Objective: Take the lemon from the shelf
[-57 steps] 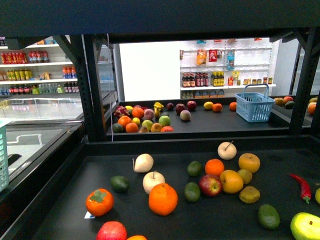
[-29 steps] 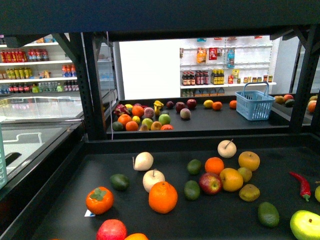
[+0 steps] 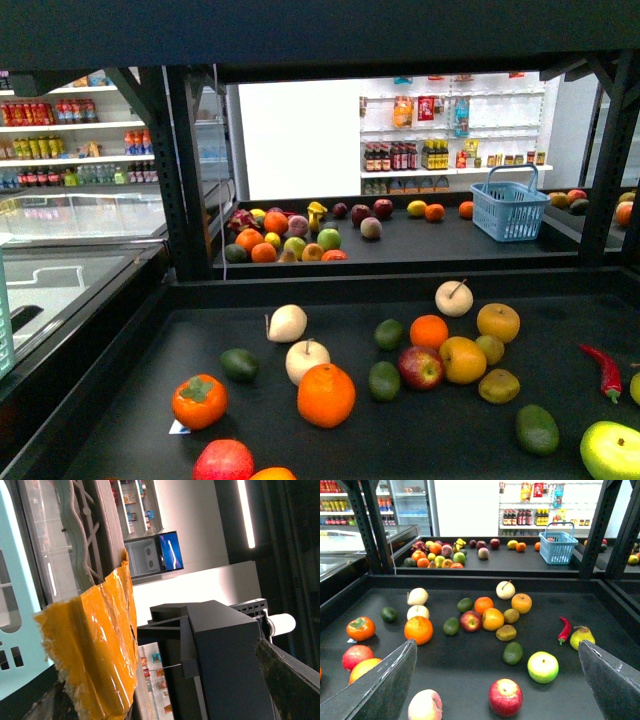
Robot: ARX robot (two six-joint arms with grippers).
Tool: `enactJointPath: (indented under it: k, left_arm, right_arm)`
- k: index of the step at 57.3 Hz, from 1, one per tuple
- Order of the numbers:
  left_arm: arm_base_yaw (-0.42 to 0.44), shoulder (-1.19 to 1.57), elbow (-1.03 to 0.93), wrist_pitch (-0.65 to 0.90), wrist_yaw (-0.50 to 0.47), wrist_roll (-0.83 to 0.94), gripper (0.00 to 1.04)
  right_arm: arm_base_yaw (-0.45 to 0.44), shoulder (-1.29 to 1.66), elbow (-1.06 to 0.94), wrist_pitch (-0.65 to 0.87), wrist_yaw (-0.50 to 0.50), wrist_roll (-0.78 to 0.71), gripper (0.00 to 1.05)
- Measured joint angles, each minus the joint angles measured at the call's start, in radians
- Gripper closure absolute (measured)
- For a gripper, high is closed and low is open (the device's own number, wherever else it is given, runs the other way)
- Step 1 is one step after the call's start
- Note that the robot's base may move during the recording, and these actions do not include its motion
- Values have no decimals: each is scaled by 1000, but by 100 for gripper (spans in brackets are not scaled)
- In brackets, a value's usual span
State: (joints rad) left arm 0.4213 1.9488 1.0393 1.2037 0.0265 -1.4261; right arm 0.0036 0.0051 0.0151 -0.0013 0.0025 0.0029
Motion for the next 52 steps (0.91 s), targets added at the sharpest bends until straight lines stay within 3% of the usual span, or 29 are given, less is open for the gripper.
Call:
enactJointPath:
  k: [37,45,52]
  left_arm:
    - [13,-206,-99,-321,7,126,8]
    - [5,-301,-132,-462,-6,202,8]
    - [-33,-441,-177,-618,-77,391,8]
  right_arm:
    - [0,0,0,0,0,0,7]
    - [0,0,0,0,0,0,7]
    - [0,0,0,0,0,0,7]
